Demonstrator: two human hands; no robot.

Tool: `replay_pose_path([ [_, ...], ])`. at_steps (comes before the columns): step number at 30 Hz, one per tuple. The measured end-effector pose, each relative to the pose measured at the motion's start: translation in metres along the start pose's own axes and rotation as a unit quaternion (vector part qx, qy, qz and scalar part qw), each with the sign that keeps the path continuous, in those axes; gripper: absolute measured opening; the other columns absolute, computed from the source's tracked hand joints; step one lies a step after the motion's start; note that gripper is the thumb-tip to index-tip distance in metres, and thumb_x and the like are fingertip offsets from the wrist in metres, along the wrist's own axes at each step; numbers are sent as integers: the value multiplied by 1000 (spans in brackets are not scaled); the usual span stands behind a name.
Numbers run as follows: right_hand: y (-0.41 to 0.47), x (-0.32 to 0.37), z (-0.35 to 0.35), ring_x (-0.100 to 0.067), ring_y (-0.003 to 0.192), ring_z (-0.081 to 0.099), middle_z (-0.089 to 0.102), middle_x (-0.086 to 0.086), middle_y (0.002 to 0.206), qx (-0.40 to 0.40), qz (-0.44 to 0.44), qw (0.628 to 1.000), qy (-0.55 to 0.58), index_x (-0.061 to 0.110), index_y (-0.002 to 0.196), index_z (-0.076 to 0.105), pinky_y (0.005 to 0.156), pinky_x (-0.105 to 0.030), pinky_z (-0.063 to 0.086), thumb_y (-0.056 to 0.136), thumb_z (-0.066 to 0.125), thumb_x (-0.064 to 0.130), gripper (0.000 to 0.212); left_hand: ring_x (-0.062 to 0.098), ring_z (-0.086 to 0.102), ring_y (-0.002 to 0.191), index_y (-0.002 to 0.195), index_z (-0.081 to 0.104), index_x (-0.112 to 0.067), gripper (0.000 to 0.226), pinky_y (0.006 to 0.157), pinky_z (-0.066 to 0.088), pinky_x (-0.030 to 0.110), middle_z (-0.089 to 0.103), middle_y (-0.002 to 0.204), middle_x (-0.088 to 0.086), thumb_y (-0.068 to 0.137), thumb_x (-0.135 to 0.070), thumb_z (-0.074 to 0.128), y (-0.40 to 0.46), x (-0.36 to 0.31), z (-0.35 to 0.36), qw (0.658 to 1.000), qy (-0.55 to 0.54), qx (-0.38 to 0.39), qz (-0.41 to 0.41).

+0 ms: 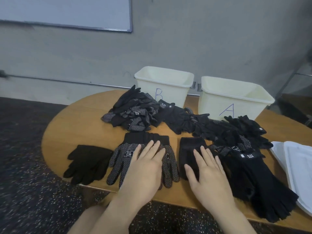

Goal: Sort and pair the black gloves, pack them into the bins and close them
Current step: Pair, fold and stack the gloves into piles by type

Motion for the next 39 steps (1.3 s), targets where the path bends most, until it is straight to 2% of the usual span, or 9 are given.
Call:
replay_pose_path([
  [6, -5, 59, 12, -6, 153, 20, 25, 18, 166, 32, -80, 991, 107, 33, 154, 43, 126, -24, 11, 102, 44, 56, 57, 7, 15, 157, 158, 40, -29, 48, 127, -1, 29, 30, 168, -8, 110, -32, 34, -33, 69, -23, 994, -44, -22, -95],
  [10, -3, 99, 34, 3, 153, -1, 9, 19, 169, 75, -125, 987, 62, 36, 162, 25, 116, -15, -14, 105, 30, 62, 63, 6, 5, 158, 163, 26, -36, 51, 126, -5, 32, 19, 171, -11, 112, -40, 28, -44, 88, -17, 993, -59, 12, -101],
  [14, 2, 122, 51, 8, 146, -9, 5, 17, 171, 104, -128, 985, 55, 38, 163, 17, 119, -20, -12, 105, 21, 63, 63, 7, 3, 159, 163, 24, -36, 52, 125, -9, 31, 15, 172, -11, 112, -41, 25, -47, 105, -17, 992, -61, 6, -113],
  [17, 10, 134, 52, 0, 154, 5, 14, 20, 168, 104, -133, 984, 53, 38, 161, 25, 124, -26, 0, 104, 27, 64, 63, 7, 4, 158, 163, 26, -36, 52, 123, -11, 30, 16, 172, -11, 111, -40, 27, -48, 120, -19, 990, -76, 0, -118],
  [19, 21, 140, 43, -7, 148, 32, 39, 19, 157, 91, -138, 985, 56, 36, 150, 47, 123, -32, 25, 103, 36, 61, 55, 6, 6, 158, 161, 28, -36, 51, 123, -12, 29, 19, 171, -12, 111, -40, 29, -48, 126, -19, 989, -89, 0, -118],
  [21, 42, 147, 27, -8, 121, 56, 59, 18, 127, 60, -144, 985, 71, 32, 126, 65, 99, -30, 48, 101, 45, 56, 40, 6, 9, 157, 160, 31, -36, 50, 123, -13, 29, 22, 170, -12, 110, -41, 32, -46, 129, -19, 988, -103, -1, -119],
  [25, 100, 174, -2, -9, 94, 63, 61, 17, 101, -1, -164, 983, 87, 31, 104, 71, 79, -34, 53, 100, 56, 43, 19, 6, 19, 154, 154, 44, -35, 48, 125, -8, 29, 36, 164, -12, 108, -42, 39, -40, 131, -28, 983, -132, -30, -124],
  [32, 155, 242, 30, -21, 108, 61, 57, 5, 116, 39, -276, 960, -37, 28, 134, 59, 84, -38, 53, 97, 64, 37, 39, 6, 48, 124, 131, 68, -27, 33, 115, 34, 30, 66, 127, -14, 102, -29, 53, -37, 144, -60, 973, -147, -132, -119],
  [39, 171, 267, 48, -26, 97, 65, 58, 0, 104, -31, -280, 957, -63, 22, 120, 68, 73, -38, 52, 99, 62, 38, 28, 18, 57, 125, 122, 74, -22, 31, 121, 36, 46, 70, 125, -4, 95, -31, 61, -45, 136, -74, 978, -50, -147, -140],
])
Point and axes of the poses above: each hand's wrist, its own y-axis towards the middle knuckle, its own z-axis out of the palm, x = y × z, the point moved 8 cm from there along y, towards the middle knuckle
